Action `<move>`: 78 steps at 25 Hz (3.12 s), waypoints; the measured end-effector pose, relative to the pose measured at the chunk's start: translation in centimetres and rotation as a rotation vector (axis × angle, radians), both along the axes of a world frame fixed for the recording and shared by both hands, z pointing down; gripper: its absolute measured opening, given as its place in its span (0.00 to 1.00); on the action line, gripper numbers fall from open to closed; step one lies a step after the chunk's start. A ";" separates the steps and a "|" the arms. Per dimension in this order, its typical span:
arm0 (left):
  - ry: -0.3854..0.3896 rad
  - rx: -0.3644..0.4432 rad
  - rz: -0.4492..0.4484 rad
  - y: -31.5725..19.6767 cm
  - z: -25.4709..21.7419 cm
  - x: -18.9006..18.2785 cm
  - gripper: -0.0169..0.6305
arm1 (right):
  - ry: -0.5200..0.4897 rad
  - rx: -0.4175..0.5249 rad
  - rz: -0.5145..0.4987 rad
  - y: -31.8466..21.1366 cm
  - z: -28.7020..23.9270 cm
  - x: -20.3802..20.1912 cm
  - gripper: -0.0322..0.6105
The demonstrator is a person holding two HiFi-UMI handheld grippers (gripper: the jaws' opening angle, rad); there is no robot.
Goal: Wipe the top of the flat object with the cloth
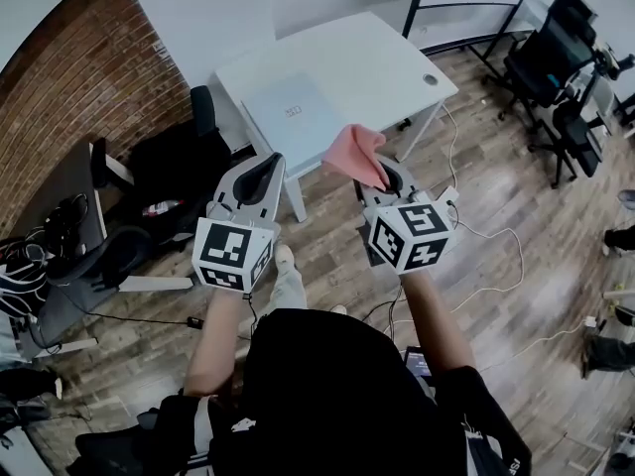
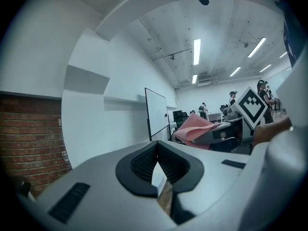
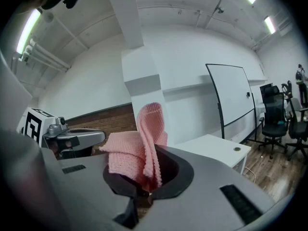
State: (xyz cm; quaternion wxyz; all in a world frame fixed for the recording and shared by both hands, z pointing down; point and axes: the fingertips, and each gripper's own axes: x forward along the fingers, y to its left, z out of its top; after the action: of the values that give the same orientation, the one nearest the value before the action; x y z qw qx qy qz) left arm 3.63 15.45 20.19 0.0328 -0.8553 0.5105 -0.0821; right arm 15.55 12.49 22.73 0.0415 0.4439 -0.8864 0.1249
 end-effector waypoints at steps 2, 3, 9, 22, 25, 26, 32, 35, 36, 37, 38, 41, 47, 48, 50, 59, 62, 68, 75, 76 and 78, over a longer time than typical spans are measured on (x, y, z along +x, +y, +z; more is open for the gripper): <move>0.005 -0.002 0.005 -1.7 0.2 -1.0 0.04 | 0.002 -0.006 0.002 -1.7 0.3 -1.1 0.12; 0.007 -0.003 0.007 -2.6 0.3 -1.5 0.04 | 0.003 -0.009 0.003 -2.5 0.4 -1.7 0.12; 0.058 -0.019 0.008 -7.8 1.0 -4.2 0.04 | 0.008 -0.020 0.015 -7.4 1.3 -3.9 0.12; 0.086 -0.071 0.027 -18.3 2.2 -9.0 0.05 | 0.044 -0.060 0.046 -17.2 1.9 -8.4 0.12; 0.097 -0.072 0.049 -20.7 2.0 -9.5 0.04 | 0.055 -0.065 0.054 -19.0 2.0 -9.6 0.12; 0.098 -0.075 0.057 -21.5 2.0 -9.5 0.04 | 0.059 -0.068 0.058 -19.6 2.0 -9.9 0.12; 0.088 -0.072 0.095 -25.7 1.4 -10.0 0.04 | 0.067 -0.076 0.102 -23.4 1.6 -10.0 0.12; 0.115 -0.076 0.104 -27.3 1.3 -11.1 0.04 | 0.072 -0.078 0.112 -24.7 1.7 -10.7 0.12; 0.122 -0.079 0.112 -27.7 1.4 -11.3 0.05 | 0.074 -0.080 0.114 -25.2 1.8 -11.0 0.12; 0.125 -0.082 0.118 -28.1 1.4 -11.4 0.05 | 0.075 -0.082 0.116 -25.6 1.9 -11.2 0.12; 0.126 -0.084 0.123 -28.5 1.5 -11.5 0.05 | 0.076 -0.084 0.119 -26.0 2.0 -11.4 0.12; 0.122 -0.091 0.136 -29.3 1.9 -11.9 0.05 | 0.075 -0.088 0.129 -27.0 2.3 -12.1 0.12; 0.152 -0.125 0.144 -30.3 3.2 -13.8 0.05 | 0.072 -0.064 0.168 -28.3 2.1 -12.8 0.12; 0.162 -0.130 0.144 -30.4 3.4 -14.1 0.05 | 0.072 -0.062 0.175 -28.3 2.0 -12.7 0.12; 0.181 -0.134 0.147 -30.6 3.8 -14.3 0.05 | 0.075 -0.063 0.188 -28.5 2.1 -12.3 0.12; 0.164 -0.182 0.155 -30.3 7.4 -12.9 0.05 | 0.102 -0.066 0.175 -29.4 3.3 -11.0 0.12; 0.161 -0.208 0.139 -30.2 9.0 -12.9 0.05 | 0.102 -0.082 0.159 -29.7 4.3 -10.5 0.12; 0.126 -0.298 0.110 -30.1 14.2 -12.1 0.05 | 0.112 -0.158 0.128 -30.8 8.7 -9.2 0.12; 0.007 -0.365 0.211 -28.5 20.9 -8.8 0.05 | 0.117 -0.254 0.094 -31.5 14.2 -7.9 0.12; -0.014 -0.374 0.217 -28.5 21.8 -8.4 0.05 | 0.118 -0.261 0.090 -31.7 14.9 -7.9 0.12; -0.034 -0.394 0.224 -28.5 23.4 -7.8 0.05 | 0.120 -0.280 0.083 -32.0 16.3 -7.9 0.12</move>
State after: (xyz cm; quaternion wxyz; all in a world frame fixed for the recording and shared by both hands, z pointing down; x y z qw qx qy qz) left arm -4.21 -13.03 43.55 -0.1173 -0.8951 0.3857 -0.1904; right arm 7.61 -19.50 39.07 0.1508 0.4766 -0.8371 0.2221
